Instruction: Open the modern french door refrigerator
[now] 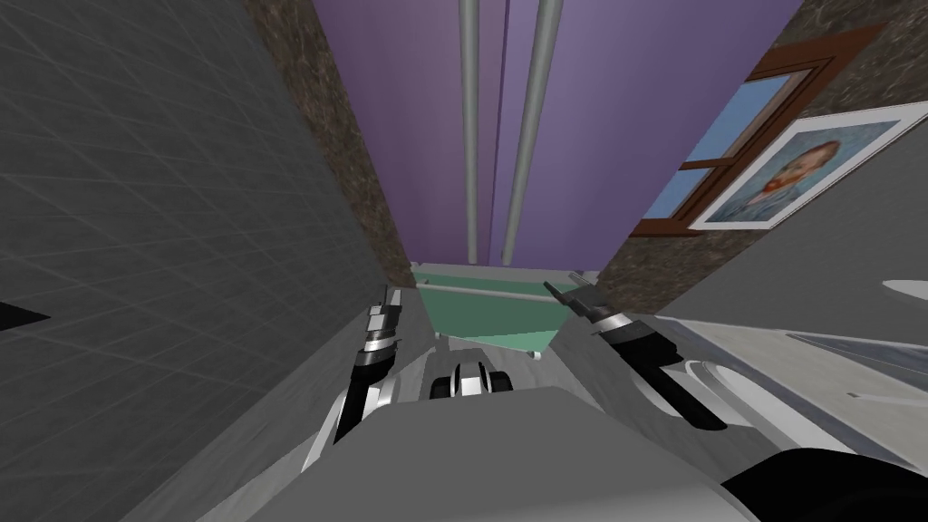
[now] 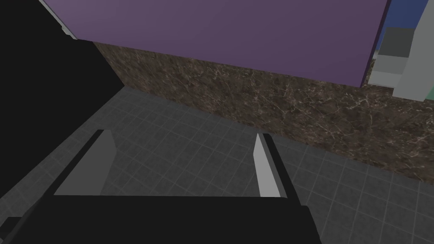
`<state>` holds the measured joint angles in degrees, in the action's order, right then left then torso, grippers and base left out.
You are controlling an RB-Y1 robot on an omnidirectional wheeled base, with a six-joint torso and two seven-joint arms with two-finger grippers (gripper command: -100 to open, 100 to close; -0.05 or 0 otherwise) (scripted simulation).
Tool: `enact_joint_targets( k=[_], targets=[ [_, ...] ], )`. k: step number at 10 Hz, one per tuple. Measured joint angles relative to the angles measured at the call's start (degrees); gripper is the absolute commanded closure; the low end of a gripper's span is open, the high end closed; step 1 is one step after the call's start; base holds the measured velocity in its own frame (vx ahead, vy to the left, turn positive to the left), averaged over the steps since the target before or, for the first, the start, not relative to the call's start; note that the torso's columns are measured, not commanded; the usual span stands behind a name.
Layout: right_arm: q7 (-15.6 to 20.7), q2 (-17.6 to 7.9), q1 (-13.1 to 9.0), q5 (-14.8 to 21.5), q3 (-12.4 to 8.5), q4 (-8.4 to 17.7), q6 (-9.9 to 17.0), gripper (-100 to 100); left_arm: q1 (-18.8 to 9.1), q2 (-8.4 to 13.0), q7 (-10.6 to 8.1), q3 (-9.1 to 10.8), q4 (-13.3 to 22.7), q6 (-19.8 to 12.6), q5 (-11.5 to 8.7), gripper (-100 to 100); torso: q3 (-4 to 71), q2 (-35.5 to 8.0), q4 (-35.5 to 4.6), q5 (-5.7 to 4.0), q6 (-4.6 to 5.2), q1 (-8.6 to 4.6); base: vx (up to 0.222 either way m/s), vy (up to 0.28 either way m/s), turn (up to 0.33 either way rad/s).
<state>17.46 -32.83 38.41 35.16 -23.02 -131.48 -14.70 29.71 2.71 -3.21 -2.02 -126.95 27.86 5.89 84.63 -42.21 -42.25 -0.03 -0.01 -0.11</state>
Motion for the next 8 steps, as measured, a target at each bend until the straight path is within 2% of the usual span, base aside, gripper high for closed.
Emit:
enact_joint_targets(
  k=[8],
  targets=[
    [7.5, -8.3, 1.3, 7.9, -3.9, 2.2, 3.1, -100, 0.0, 0.0, 0.00, 0.00, 0.0, 0.0, 0.0, 0, 0.0, 0.0, 0.0, 0.03, 0.01, 0.09, 0.122, 0.170, -0.033]
  ],
)
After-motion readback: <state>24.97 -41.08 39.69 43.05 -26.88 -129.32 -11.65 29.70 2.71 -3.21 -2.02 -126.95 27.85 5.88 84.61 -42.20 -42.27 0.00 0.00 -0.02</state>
